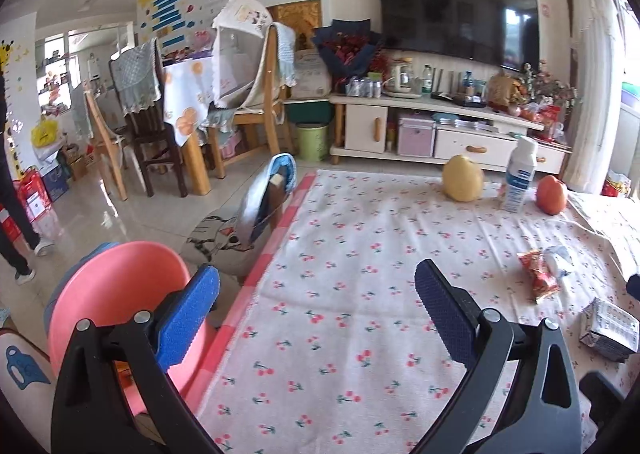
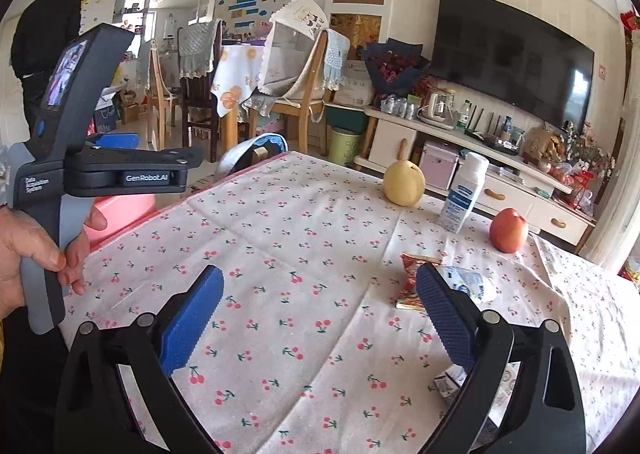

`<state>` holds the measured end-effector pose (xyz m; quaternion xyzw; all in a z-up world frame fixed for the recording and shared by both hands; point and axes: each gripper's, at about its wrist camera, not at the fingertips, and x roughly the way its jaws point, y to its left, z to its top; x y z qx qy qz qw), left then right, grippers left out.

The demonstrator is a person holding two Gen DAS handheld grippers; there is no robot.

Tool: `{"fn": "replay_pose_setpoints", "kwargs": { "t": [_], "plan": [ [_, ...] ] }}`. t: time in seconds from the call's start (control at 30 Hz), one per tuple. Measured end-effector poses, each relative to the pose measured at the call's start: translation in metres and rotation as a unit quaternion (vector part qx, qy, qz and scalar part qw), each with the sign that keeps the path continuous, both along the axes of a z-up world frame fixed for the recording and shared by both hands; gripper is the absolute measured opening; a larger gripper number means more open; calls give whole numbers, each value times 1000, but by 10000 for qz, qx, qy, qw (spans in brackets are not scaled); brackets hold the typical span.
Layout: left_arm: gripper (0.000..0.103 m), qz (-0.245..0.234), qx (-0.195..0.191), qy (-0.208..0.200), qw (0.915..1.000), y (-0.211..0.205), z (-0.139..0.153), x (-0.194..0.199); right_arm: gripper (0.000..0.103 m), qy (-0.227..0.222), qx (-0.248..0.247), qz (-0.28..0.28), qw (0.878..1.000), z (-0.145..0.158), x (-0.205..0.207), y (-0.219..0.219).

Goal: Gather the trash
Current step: 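Move both tools back over the table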

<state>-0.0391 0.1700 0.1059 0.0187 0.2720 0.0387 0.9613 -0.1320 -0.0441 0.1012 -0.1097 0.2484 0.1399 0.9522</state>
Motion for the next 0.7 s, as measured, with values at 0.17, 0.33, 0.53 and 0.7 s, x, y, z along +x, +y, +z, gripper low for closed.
{"fn": "replay_pose_setpoints", "kwargs": {
  "t": [0.17,0.33,0.53,0.7],
  "plan": [
    [99,-190,84,109,9997,-24,-6,-2,96,-160,73,-164,9997,8,-7,-25],
    [99,-306,76,243,9992,-42,-11,-6,96,-398,146,-347,9985,18,-15,-45],
    [99,-496,-54,385,9980,-65,-13,-9,96,-576,319,-776,9948,25,-19,-76],
    [99,-934,-162,461,9944,-96,-10,-4,96,-272,630,-1169,9908,20,-13,-104]
  ]
}}
